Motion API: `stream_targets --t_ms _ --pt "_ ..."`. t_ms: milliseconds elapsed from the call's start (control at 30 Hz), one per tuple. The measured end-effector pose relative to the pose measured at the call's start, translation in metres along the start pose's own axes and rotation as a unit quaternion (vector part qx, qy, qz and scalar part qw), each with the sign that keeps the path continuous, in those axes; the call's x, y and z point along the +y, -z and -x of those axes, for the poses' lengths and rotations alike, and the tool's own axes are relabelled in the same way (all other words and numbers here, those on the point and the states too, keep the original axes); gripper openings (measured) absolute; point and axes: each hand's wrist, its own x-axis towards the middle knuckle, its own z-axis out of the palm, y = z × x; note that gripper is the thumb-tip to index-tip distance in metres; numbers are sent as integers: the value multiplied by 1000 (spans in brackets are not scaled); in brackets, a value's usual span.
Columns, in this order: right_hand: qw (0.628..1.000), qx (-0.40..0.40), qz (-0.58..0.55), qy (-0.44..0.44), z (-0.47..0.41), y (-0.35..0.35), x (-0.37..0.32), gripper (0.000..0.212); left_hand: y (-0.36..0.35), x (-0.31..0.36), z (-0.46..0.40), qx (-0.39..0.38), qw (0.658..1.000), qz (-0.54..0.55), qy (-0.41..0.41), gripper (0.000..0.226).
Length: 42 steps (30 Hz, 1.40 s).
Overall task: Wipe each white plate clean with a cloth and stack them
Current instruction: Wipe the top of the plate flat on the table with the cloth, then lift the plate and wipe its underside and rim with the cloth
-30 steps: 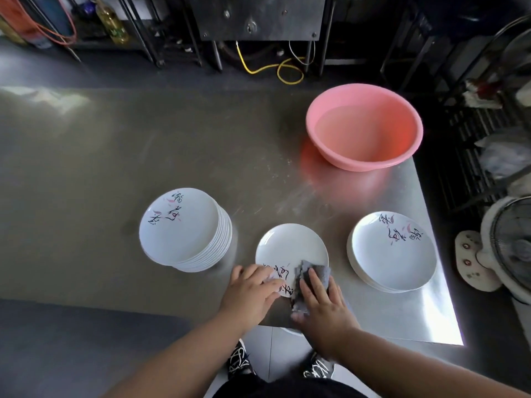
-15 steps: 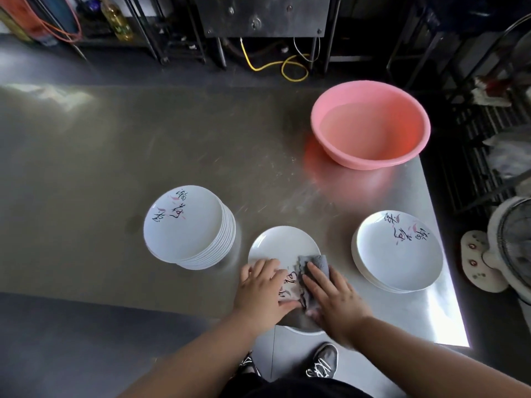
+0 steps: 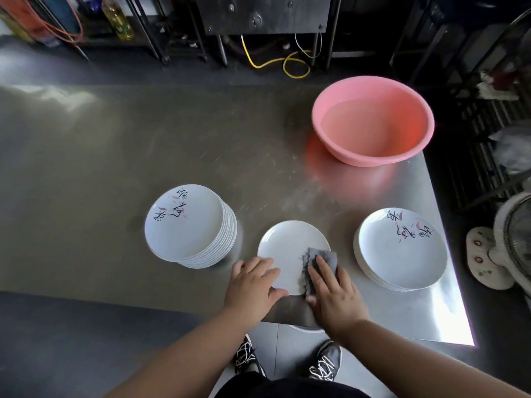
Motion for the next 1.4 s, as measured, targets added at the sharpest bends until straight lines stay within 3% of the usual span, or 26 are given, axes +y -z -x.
stream_targets --t_ms 100,267,367,400,500,600,800,900,1000,1100,1233,1400 --pt "999 24 -23 -26 -18 -4 9 60 -5 3 0 -3 1000 11 25 46" --pt "988 120 -27 92 10 -32 10 40 -13 1 -2 -15 1000 8 27 47" --pt "984 111 -83 116 13 -7 9 14 -11 1 -3 -11 1000 -7 9 47" --pt "986 100 -94 98 10 4 8 12 -9 2 -4 -9 1000 -13 3 48" --pt "996 -4 -78 -30 -4 35 8 38 -1 1 -5 -11 999 -28 -26 51" --pt "987 -88 -73 -113 -21 55 12 38 9 -4 -7 -18 998 -53 -33 44" --pt "977 -182 -3 -107 -54 67 15 44 32 -8 -29 -121 982 -71 127 73" --pt "965 -213 -42 -148 -64 69 12 38 32 -12 -42 -182 966 -26 180 64" --pt "954 -160 -134 -215 -71 61 13 21 34 -9 -51 -213 952 23 217 55" --pt "939 -186 -170 -232 -79 62 12 18 36 -5 -57 -225 943 64 238 49" --pt "939 -182 -174 -233 -77 71 16 21 48 -2 -60 -233 935 116 241 64" --pt "930 -8 -285 -230 -59 113 17 33 87 8 -59 -124 896 327 274 64"
